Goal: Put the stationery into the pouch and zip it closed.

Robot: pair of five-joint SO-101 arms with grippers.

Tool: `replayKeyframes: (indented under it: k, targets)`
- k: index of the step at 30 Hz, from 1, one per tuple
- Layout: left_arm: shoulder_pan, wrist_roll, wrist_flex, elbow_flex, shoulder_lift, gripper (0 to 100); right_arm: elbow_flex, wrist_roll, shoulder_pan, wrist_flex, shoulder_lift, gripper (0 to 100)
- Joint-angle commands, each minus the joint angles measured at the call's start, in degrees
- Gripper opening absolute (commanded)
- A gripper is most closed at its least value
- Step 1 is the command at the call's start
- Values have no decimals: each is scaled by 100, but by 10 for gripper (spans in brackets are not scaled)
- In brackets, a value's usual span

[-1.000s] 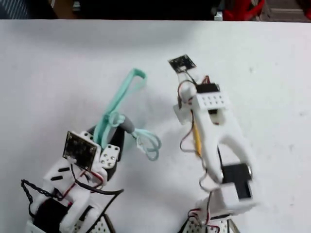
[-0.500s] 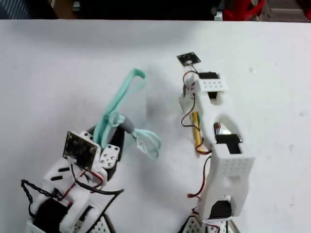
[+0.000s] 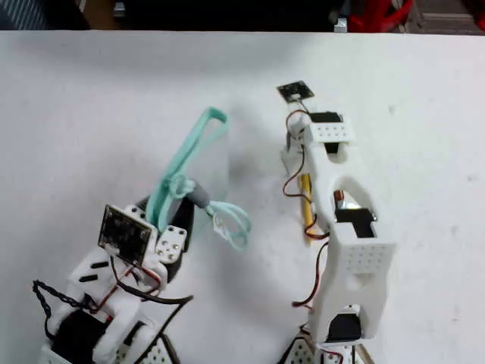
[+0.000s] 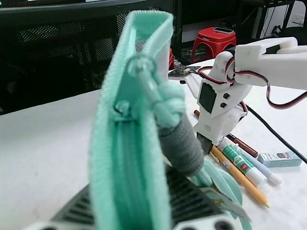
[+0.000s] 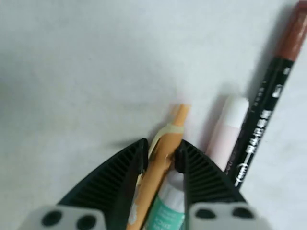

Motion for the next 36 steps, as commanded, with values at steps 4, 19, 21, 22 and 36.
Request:
replayKeyframes:
  k: [4,19,21,22,36]
  targets:
    - [31,-35,-18,-70,-13,23,-149,9,-84,-13,-48,15]
    - [31,-35,-35,-62,-13,23,-176,-35,-127,954,-2062,17]
    - [48,-44,-35,-62,-13,23,-220,-44,-171,1147,-2404,17]
    - [57,-53,-35,-62,-13,23,-246,-44,-198,1270,-2598,17]
    - [374,-70,105,-88,-13,24,-580,-44,-884,1736,-6580,17]
